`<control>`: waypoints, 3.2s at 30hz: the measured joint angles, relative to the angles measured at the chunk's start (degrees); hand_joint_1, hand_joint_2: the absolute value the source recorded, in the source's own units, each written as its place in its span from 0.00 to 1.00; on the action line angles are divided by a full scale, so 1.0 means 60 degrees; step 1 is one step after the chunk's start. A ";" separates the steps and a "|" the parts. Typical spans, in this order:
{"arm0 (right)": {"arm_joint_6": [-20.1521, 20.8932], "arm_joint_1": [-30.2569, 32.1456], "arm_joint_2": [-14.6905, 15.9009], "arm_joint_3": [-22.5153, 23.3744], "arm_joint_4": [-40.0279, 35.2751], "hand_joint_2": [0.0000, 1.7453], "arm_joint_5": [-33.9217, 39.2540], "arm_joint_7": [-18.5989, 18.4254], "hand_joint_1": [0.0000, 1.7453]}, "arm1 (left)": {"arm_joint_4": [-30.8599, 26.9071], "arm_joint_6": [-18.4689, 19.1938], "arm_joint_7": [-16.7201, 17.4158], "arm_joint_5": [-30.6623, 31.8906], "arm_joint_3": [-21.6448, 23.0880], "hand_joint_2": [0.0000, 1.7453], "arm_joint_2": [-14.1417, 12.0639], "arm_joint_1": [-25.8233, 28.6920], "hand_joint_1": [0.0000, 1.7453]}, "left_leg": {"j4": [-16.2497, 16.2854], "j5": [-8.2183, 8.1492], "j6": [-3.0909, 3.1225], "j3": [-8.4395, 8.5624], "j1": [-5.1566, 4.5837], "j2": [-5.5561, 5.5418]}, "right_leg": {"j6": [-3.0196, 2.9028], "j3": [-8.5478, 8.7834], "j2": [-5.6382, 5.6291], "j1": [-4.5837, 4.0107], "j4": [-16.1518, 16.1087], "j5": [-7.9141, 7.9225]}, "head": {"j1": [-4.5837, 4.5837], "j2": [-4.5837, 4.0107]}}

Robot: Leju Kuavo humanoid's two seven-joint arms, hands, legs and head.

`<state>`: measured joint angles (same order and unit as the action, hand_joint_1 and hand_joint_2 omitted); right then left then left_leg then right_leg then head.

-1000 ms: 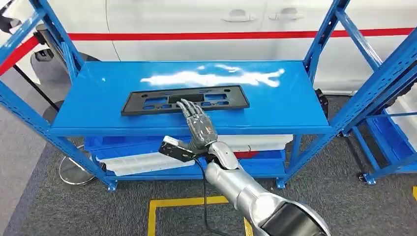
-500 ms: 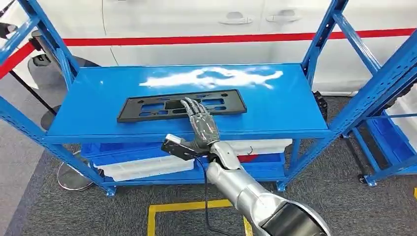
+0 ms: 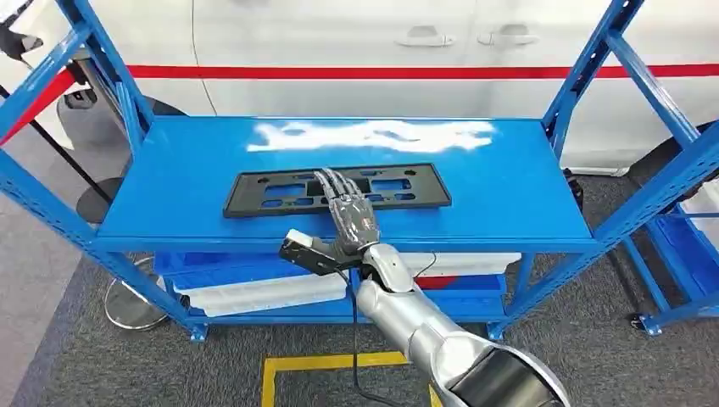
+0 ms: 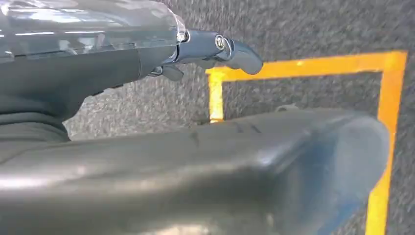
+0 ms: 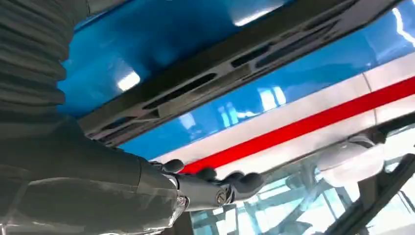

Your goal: Take the parts from the cabinet and place them on the table.

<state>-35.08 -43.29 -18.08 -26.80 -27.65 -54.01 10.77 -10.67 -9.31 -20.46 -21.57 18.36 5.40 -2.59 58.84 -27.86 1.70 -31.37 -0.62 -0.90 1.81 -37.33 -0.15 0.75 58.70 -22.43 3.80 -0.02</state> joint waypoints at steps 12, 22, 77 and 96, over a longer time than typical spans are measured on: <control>-0.0229 -0.0308 -0.0069 0.0018 0.0368 1.00 -0.0596 -0.0615 0.00 | 0.0000 -0.0011 -0.0055 -0.0036 -0.0004 0.00 0.0011 0.0015 0.00 | -0.0068 -0.0054 -0.0113 -0.0010 0.0052 0.0025 | -0.0218 -0.0005 -0.0048 -0.0093 0.0046 -0.0143 | 0.0000 0.0000; -0.0630 -0.0799 0.0047 -0.0160 0.0776 1.00 -0.2997 -0.2971 0.00 | 0.0000 -0.0032 -0.0037 -0.0076 -0.0004 0.00 0.0011 0.0019 0.00 | -0.0070 -0.0051 -0.0114 0.0028 0.0047 0.0028 | -0.0218 0.0035 -0.0048 -0.0096 0.0046 -0.0141 | 0.0000 0.0000; -0.0054 -0.0559 0.0014 -0.0357 0.1843 1.00 -0.3879 -0.2951 1.00 | 0.0000 -0.1442 0.0495 -0.0743 -0.0244 0.00 0.0514 0.0049 0.00 | -0.0069 -0.0053 -0.0113 0.0045 0.0043 0.0027 | -0.0218 0.0058 -0.0046 -0.0095 0.0041 -0.0142 | 0.0000 0.0000; -0.0645 -0.0486 -0.0313 -0.0346 0.1737 1.00 -0.3198 -0.2440 0.00 | 0.0000 -0.1661 0.0200 -0.0896 -0.0452 0.00 0.0586 0.0085 0.00 | -0.0070 -0.0053 -0.0112 0.0045 0.0041 0.0031 | -0.0217 0.0062 -0.0047 -0.0094 0.0041 -0.0141 | 0.0000 0.0000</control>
<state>-38.95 -46.21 -19.96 -28.87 -17.22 -73.20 -3.87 -10.67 -19.28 -19.26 -26.95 15.65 8.92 -2.08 58.42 -28.17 1.02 -31.10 -0.37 -0.71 0.51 -36.96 -0.43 0.19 58.95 -23.28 3.80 -0.02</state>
